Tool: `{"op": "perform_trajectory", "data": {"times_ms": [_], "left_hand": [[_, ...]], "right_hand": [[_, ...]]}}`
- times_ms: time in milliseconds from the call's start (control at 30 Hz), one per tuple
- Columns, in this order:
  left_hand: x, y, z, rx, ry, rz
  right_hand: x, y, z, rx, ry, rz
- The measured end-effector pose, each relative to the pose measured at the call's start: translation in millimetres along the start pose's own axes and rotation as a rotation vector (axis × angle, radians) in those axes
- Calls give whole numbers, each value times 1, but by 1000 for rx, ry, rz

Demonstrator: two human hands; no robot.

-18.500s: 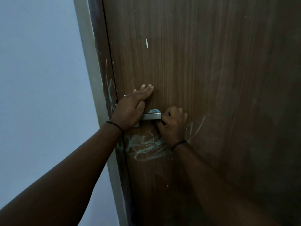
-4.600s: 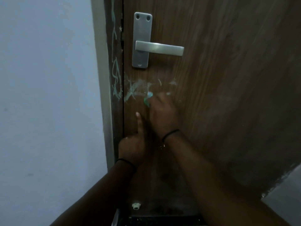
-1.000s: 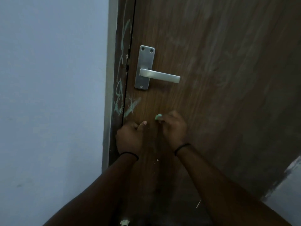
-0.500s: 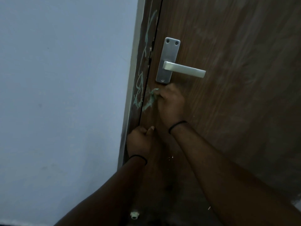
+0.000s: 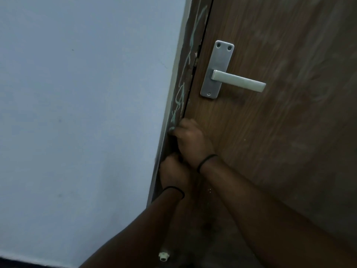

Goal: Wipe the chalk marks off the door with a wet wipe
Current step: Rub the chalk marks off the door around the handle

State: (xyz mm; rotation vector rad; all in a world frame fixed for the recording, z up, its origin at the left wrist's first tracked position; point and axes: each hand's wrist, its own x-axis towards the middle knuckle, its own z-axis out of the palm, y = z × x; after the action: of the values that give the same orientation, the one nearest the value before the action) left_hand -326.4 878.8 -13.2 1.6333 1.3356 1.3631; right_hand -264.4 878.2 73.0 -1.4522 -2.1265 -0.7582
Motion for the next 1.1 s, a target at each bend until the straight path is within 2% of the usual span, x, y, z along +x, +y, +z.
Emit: {"op": "perform_trajectory", "data": {"times_ms": [133, 167, 233, 333, 400, 467, 533, 600, 667, 767, 833, 967, 1100], "left_hand": [[5, 0, -4, -159, -4, -171], [5, 0, -4, -161, -11, -187], [4, -1, -2, -127, -22, -184], [3, -1, 0, -30, -21, -154], [3, -1, 0, -59, -28, -153], [2, 0, 0, -132, -33, -188], [3, -1, 2, -177, -25, -221], [2, 1, 2, -187, -27, -233], [3, 2, -1, -147, -28, -216], [4, -1, -7, 3, -24, -138], [2, -2, -9, 10, -35, -140], [0, 3, -7, -130, -38, -206], [-1, 7, -4, -136, -48, -170]], "right_hand": [[38, 10, -12, 40, 317, 46], [44, 9, -12, 40, 351, 48], [38, 6, -5, 18, 342, 15], [12, 3, 2, -39, 144, -110], [15, 4, -5, -47, 76, -139], [38, 6, -20, -34, 177, -118], [64, 9, -37, -45, 363, -18], [72, 5, -41, -58, 460, 68], [53, -4, -25, -72, 423, 37], [9, -19, -1, -72, 192, 1], [14, -17, -5, -19, 118, 13], [56, -5, -30, 10, 269, 27], [58, -4, -28, -18, 429, 173]]}}
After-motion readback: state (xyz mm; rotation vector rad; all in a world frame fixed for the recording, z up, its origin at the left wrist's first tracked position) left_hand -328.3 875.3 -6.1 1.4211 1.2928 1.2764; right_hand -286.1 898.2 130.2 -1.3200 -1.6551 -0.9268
